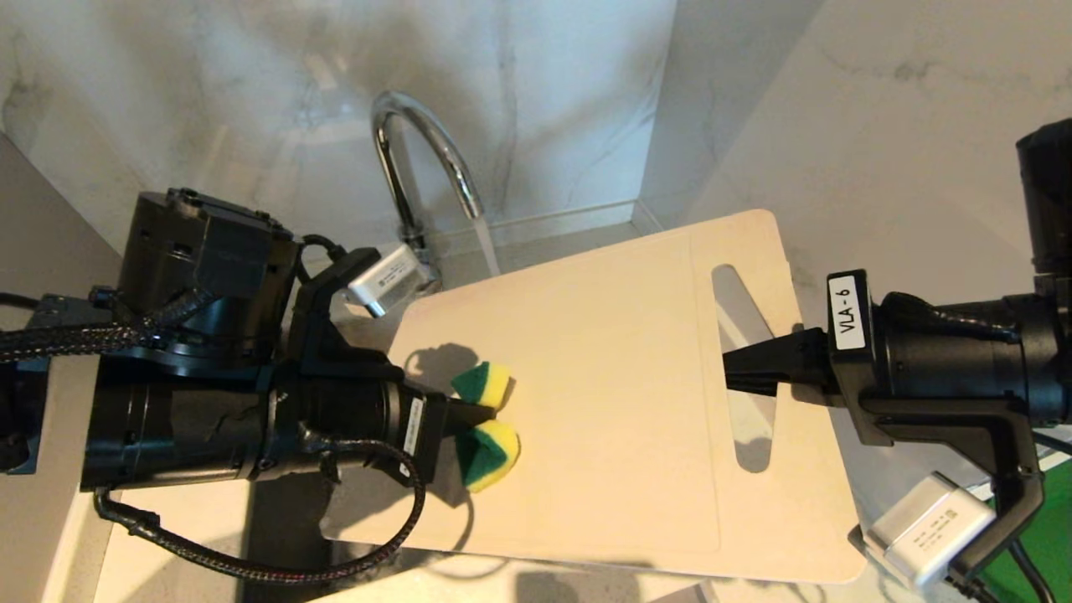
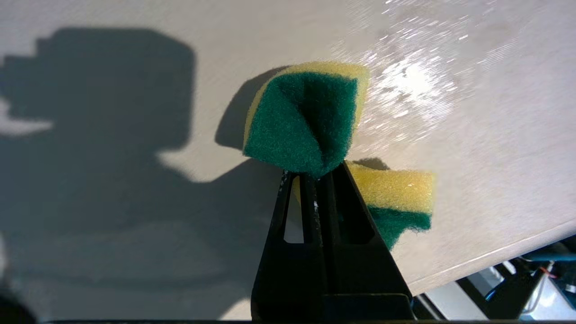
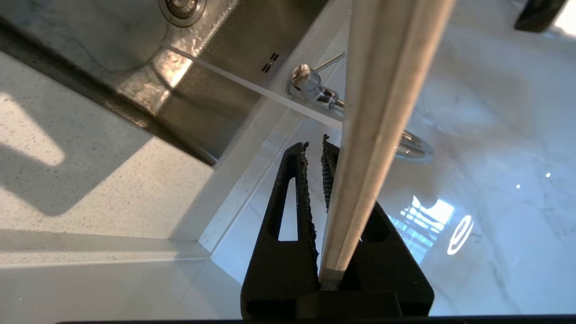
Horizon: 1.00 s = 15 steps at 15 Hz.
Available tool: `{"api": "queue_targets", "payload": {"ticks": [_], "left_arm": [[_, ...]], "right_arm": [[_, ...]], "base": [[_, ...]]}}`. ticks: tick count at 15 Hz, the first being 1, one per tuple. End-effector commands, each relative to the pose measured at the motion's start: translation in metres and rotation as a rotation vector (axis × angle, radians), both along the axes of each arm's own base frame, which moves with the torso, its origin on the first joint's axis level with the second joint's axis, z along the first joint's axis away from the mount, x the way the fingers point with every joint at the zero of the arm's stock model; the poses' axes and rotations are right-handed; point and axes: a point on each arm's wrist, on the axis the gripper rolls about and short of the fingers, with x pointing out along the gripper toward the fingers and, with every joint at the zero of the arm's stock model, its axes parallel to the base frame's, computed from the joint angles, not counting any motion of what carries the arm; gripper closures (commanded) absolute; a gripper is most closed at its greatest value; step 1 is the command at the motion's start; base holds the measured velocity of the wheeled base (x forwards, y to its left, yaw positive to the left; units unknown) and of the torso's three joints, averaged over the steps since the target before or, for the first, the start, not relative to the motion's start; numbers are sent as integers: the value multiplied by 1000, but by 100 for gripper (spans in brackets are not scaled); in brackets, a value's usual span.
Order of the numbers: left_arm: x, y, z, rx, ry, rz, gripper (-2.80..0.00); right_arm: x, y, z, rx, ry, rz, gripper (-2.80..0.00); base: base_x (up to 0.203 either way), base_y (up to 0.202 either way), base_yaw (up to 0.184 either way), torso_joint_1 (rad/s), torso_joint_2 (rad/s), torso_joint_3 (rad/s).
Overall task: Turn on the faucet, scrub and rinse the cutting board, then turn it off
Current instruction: Scrub the cutting board underwater
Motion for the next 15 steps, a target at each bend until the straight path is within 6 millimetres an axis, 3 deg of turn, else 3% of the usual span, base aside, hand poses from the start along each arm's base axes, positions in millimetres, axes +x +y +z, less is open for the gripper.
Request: {"api": "queue_targets", "payload": {"ticks": [1, 8, 15], "left_arm": [[0, 9, -6, 11, 13, 21, 0], [-4, 61, -43, 11, 64, 68, 0], [19, 118, -63, -17, 75, 171, 0]], "right_arm": [[1, 0, 0, -5, -9, 11, 0], [-1, 0, 1, 1, -10, 8, 0], [-1, 0, 1, 2, -14, 8, 0]], "base": [[0, 0, 0, 0, 0, 0], [0, 0, 0, 0, 0, 0], [0, 0, 0, 0, 0, 0]]}}
